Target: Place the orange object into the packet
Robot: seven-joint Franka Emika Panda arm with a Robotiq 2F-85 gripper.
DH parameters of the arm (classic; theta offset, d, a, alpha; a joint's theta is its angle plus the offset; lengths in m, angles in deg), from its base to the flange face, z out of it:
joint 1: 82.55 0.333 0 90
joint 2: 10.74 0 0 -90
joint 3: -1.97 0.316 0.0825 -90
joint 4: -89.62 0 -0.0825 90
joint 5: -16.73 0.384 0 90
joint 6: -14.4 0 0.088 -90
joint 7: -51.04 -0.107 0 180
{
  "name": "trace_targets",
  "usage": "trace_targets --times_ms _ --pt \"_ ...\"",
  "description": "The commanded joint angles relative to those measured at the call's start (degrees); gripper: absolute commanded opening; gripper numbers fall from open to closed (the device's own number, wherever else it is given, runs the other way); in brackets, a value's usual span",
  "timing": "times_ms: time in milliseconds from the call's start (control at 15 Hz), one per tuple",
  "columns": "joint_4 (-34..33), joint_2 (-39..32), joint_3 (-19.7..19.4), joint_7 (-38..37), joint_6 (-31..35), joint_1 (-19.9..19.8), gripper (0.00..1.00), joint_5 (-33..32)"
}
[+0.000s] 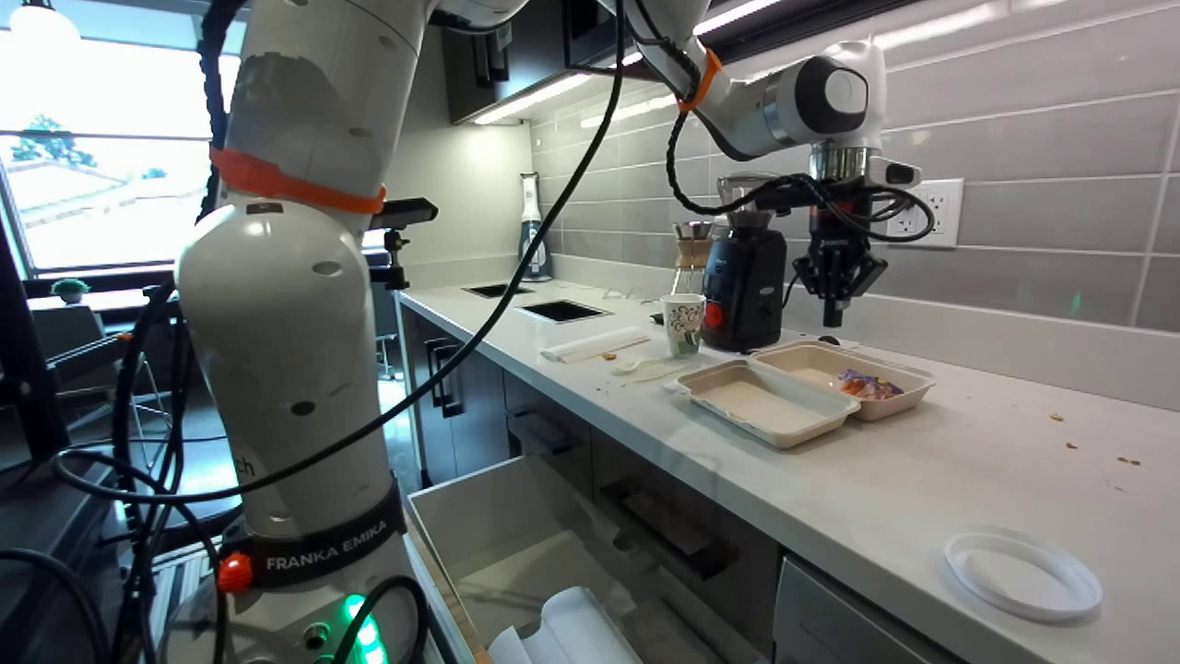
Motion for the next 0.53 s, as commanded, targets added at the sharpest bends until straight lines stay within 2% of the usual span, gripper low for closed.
trace_targets --times_ms 0,267,467 --pt "5.2 5.2 0.1 -2.2 0.9 0.4 0.34 -0.8" --pt "11.9 10.8 0.1 -2.9 3.0 0.5 0.64 -1.0" --pt "18.4 16.4 0.2 -4.3 7.4 0.7 0.87 -2.6"
